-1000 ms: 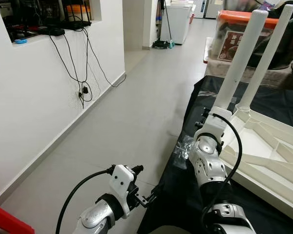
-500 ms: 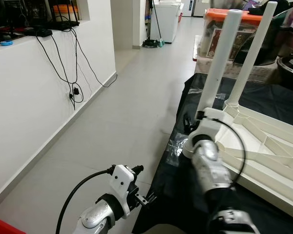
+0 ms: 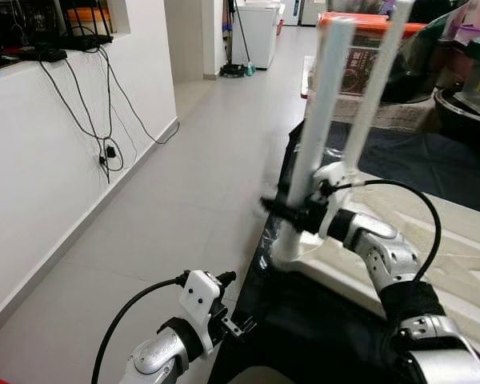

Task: Building children table

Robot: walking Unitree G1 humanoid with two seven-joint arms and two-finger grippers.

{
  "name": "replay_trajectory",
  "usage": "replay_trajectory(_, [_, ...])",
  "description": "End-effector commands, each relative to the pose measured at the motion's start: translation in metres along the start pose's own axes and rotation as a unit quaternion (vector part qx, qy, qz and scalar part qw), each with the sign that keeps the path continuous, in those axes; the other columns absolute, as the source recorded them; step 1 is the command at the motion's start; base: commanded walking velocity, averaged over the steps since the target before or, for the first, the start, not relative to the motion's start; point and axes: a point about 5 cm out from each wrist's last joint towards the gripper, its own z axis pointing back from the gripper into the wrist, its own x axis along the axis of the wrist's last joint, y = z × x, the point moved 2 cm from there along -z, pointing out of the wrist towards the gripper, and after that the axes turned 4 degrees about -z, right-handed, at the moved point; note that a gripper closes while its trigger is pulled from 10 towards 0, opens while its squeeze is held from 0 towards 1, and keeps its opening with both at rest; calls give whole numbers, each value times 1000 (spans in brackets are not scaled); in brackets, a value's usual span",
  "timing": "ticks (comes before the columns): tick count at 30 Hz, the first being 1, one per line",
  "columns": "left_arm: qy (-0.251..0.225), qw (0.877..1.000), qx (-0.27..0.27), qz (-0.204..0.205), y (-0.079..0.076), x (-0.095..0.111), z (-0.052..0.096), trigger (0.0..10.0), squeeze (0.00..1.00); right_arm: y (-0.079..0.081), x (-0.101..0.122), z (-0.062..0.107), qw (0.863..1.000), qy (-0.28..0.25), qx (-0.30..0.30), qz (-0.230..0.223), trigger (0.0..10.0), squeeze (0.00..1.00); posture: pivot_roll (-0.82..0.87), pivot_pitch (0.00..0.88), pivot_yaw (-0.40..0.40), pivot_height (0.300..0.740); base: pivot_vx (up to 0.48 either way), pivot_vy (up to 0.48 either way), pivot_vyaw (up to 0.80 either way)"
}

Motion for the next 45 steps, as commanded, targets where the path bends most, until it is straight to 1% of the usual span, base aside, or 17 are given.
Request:
replay_trajectory(1, [6, 1000, 1, 4, 0, -3, -1, 10000, 0, 12, -10, -12, 997, 41, 67, -6, 10000, 0, 82, 0, -53, 740, 0, 0, 0])
replay_trajectory(6, [5, 1000, 1, 5, -1, -2, -1, 10000, 0, 12, -14, -14, 994, 68, 83, 8, 9882, 0, 81, 0, -50, 740, 0, 0, 0])
replay_trajectory(7, [5, 1000, 1, 5, -1, -2, -1, 10000, 0, 12, -16, -14, 994, 75, 81, 13, 0, 0, 83, 0, -53, 740, 0, 0, 0])
replay_trajectory(18, [6, 1000, 1, 7, -1, -2, 1, 10000, 0, -37, -15, -5, 973, 35, -227, 27, 0, 0, 79, 0, -51, 740, 0, 0, 0])
replay_trajectory(20, [6, 1000, 1, 8, -1, -2, 1, 10000, 0, -58, -17, 12, 924, 27, -380, 11, 0, 0, 75, 0, -47, 740, 0, 0, 0])
replay_trajectory(21, [7, 1000, 0, 8, -1, -2, 1, 10000, 0, -70, -22, 34, 867, 7, -498, -20, 0, 0, 71, 0, -43, 740, 0, 0, 0])
replay_trajectory(22, [7, 1000, 0, 8, -1, -2, 1, 10000, 0, -70, -22, 34, 867, 7, -498, -20, 0, 0, 71, 0, -43, 740, 0, 0, 0])
replay_trajectory(24, [7, 1000, -1, 9, -1, -2, 1, 10000, 0, -76, -33, 66, 776, -16, -629, -56, 0, 0, 70, 0, -40, 740, 0, 0, 0])
replay_trajectory(26, [7, 1000, -1, 9, -1, -2, 1, 10000, 0, -76, -33, 66, 776, -16, -629, -56, 0, 0, 70, 0, -40, 740, 0, 0, 0])
replay_trajectory(28, [8, 1000, -3, 10, -1, -3, 1, 10000, 0, -65, -48, 85, 693, -40, -715, -89, 0, 0, 72, 0, -40, 740, 0, 0, 0])
replay_trajectory(33, [9, 1000, -2, 8, -1, -3, 1, 10000, 0, -46, -63, 90, 611, -56, -777, -140, 0, 0, 74, 0, -45, 740, 0, 0, 0])
replay_trajectory(37, [9, 1000, -2, 8, -1, -3, 1, 10000, 0, -43, -62, 86, 608, -58, -779, -145, 0, 0, 71, 0, -44, 740, 0, 0, 0])
replay_trajectory(38, [9, 1000, -2, 9, -1, -3, 1, 10000, 0, -43, -60, 78, 620, -62, -768, -148, 8196, 0, 70, 0, -44, 740, 0, 0, 0])
replay_trajectory(40, [9, 1000, -2, 9, -1, -3, 1, 10000, 0, -43, -55, 69, 636, -68, -755, -142, 10000, 0, 71, 0, -46, 740, 0, 0, 0])
replay_trajectory(41, [9, 1000, -2, 9, -1, -3, 1, 10000, 0, -44, -48, 60, 658, -85, -736, -135, 10000, 1000, 71, 0, -46, 740, 0, 0, 0])
replay_trajectory(44, [9, 1000, -3, 10, -1, -3, 1, 10000, 0, -43, -28, 40, 707, -135, -685, -108, 10000, 1000, 71, 0, -47, 740, 0, 0, 0])
replay_trajectory(45, [9, 1000, -3, 10, -1, -4, 1, 10000, 0, -40, -17, 34, 728, -157, -663, -83, 10000, 0, 71, 0, -46, 740, 0, 0, 0])
